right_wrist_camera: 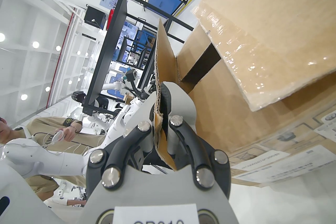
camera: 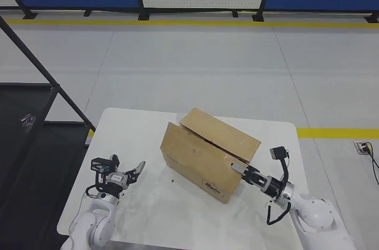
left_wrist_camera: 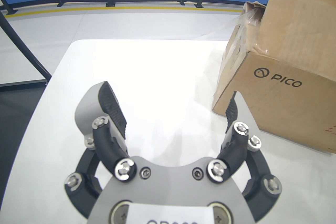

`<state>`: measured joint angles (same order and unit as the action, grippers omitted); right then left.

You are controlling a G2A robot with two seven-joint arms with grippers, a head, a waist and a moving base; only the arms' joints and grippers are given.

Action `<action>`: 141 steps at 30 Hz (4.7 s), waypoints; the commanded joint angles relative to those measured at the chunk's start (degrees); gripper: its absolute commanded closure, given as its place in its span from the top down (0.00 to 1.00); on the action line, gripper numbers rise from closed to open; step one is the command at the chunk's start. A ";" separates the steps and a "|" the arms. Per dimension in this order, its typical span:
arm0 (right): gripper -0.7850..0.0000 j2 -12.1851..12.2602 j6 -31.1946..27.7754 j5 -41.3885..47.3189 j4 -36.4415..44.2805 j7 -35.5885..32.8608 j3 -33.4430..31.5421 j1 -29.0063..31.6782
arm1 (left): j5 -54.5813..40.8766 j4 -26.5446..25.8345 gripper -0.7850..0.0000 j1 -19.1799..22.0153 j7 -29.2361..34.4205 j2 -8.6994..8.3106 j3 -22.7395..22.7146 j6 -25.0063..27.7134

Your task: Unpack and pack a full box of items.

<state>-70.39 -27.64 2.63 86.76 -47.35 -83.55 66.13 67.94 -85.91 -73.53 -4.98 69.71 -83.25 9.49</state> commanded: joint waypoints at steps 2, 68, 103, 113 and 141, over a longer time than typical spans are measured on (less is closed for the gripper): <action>0.00 0.18 -1.03 0.45 -0.10 -0.55 0.29 0.17 | 0.00 0.00 1.00 0.00 0.00 0.00 0.00 0.00; 1.00 2.46 0.71 -70.60 28.87 36.34 -1.58 30.10 | 0.00 0.00 1.00 0.00 0.00 0.00 0.00 0.00; 1.00 -0.53 26.89 -93.25 18.23 43.49 16.33 22.25 | 0.00 0.00 1.00 0.00 0.00 0.00 0.00 0.00; 1.00 -1.57 29.76 -90.93 16.07 40.73 17.59 17.37 | 0.00 0.00 1.00 0.00 0.00 0.00 0.00 0.00; 1.00 -2.99 32.27 -87.31 12.11 39.17 14.93 10.08 | 0.00 0.00 1.00 0.00 0.00 0.00 0.00 0.00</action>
<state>-73.41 4.46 -84.81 98.52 -8.32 -68.13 75.93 67.94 -85.91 -73.53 -4.98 69.71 -83.25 9.49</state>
